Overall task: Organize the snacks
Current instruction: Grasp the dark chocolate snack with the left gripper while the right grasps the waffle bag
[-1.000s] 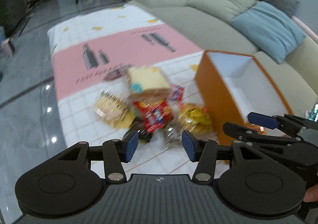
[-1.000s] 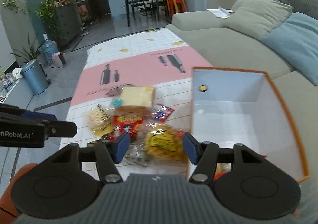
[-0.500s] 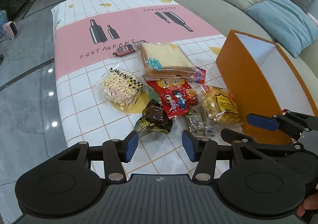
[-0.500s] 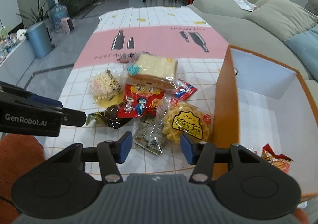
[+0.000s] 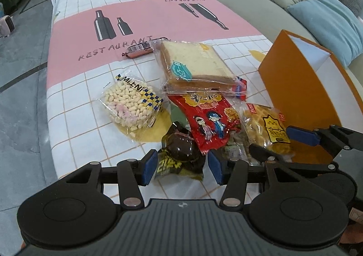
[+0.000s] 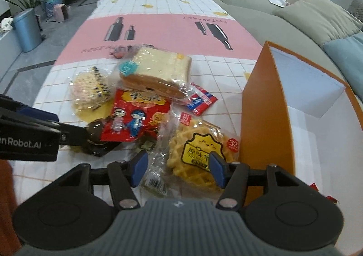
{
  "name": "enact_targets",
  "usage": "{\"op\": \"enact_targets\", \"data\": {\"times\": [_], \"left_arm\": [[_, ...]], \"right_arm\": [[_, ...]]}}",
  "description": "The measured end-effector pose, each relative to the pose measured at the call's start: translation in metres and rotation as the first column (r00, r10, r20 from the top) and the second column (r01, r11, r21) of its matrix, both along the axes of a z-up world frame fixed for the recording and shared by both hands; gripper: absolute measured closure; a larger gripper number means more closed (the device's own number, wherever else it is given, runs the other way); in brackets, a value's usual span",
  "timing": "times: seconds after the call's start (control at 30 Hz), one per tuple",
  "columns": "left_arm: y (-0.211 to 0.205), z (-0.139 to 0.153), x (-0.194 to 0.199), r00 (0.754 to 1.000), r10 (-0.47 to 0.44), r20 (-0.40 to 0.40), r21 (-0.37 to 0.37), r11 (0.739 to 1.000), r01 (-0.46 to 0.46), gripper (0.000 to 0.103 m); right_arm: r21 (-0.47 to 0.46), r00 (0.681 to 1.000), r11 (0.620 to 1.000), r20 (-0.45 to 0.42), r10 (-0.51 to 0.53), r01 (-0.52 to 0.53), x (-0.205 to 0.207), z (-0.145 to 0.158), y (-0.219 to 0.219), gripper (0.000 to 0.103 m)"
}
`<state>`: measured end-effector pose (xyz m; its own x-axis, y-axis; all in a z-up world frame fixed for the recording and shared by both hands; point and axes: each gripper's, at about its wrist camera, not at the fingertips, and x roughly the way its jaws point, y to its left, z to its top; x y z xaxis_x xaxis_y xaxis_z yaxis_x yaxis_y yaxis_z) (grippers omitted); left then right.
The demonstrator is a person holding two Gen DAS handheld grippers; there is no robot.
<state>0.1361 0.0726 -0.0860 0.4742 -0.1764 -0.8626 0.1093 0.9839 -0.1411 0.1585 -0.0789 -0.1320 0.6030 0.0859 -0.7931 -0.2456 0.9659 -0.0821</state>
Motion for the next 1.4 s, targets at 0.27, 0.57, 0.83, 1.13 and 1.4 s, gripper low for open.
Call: {"op": "enact_targets", "data": {"times": [0.27,0.57,0.83,1.13,1.4], "left_arm": [[-0.008,-0.022,0.015,0.998,-0.044,-0.034,0.03,0.999,0.045,0.039],[-0.011,-0.032,0.026,0.988,-0.154,-0.023,0.0,0.988,0.154,0.026],[0.004,-0.037,0.028,0.969,-0.245,-0.027,-0.056,0.968,0.243,0.03],[-0.018,-0.046,0.018,0.958,-0.285,-0.015,0.126,0.95,0.285,0.031],[-0.034,-0.048,0.011,0.958,-0.285,0.017,0.215,0.937,0.275,0.036]], "right_arm": [[0.008,0.999,1.0,-0.04,-0.016,0.016,0.01,-0.017,0.0,0.03],[0.007,0.999,1.0,-0.038,0.005,-0.005,0.013,-0.023,0.003,0.028],[0.012,0.998,0.999,-0.045,0.042,-0.041,0.01,-0.021,0.001,0.036],[0.016,0.998,0.999,-0.045,0.045,-0.045,0.003,-0.017,0.002,0.05],[0.053,0.996,0.998,-0.082,0.033,-0.029,-0.011,-0.01,-0.003,0.053]]}}
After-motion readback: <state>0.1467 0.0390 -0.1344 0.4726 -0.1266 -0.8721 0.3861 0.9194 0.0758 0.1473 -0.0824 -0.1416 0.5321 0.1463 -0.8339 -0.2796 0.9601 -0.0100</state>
